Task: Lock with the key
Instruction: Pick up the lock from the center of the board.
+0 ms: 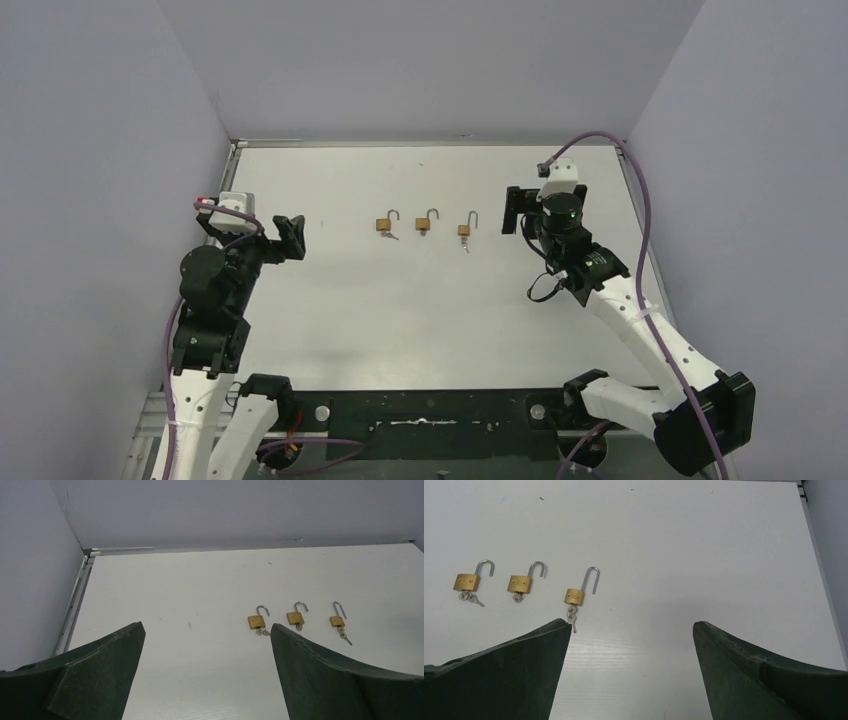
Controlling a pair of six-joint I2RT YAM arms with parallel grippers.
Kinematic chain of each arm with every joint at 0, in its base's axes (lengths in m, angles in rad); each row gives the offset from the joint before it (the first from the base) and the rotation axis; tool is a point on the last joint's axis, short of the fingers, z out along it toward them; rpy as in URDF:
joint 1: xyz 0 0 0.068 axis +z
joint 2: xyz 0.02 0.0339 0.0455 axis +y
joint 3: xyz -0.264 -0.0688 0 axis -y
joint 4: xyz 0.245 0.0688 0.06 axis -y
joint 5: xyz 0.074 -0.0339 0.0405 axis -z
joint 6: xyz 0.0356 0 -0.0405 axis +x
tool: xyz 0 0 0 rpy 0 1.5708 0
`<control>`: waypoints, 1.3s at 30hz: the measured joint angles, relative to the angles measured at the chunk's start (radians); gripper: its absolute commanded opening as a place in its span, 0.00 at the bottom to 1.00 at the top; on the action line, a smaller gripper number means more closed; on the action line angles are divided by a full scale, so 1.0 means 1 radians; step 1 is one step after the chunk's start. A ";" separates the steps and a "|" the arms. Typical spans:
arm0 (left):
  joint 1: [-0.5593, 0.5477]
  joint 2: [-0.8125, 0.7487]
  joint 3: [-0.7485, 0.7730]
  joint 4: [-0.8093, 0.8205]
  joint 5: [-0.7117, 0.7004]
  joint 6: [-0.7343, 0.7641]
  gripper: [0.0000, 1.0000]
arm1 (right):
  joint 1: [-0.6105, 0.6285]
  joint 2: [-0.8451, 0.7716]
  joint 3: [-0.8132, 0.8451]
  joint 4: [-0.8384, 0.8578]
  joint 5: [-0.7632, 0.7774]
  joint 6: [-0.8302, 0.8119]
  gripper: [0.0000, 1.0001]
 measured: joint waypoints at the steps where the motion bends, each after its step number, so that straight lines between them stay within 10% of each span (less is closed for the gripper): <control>1: 0.001 -0.001 0.000 0.004 0.000 0.000 0.97 | 0.000 0.000 0.000 0.003 -0.002 -0.002 1.00; 15: 0.010 -0.007 0.010 0.008 0.021 -0.022 0.97 | 0.043 0.033 0.042 0.014 0.088 -0.006 1.00; 22: 0.040 0.138 0.188 -0.120 0.095 -0.088 0.97 | 0.286 0.282 0.204 0.016 0.225 -0.042 1.00; 39: 0.063 -0.042 0.137 -0.211 -0.093 -0.104 0.97 | 0.305 1.052 0.927 -0.104 0.015 0.245 1.00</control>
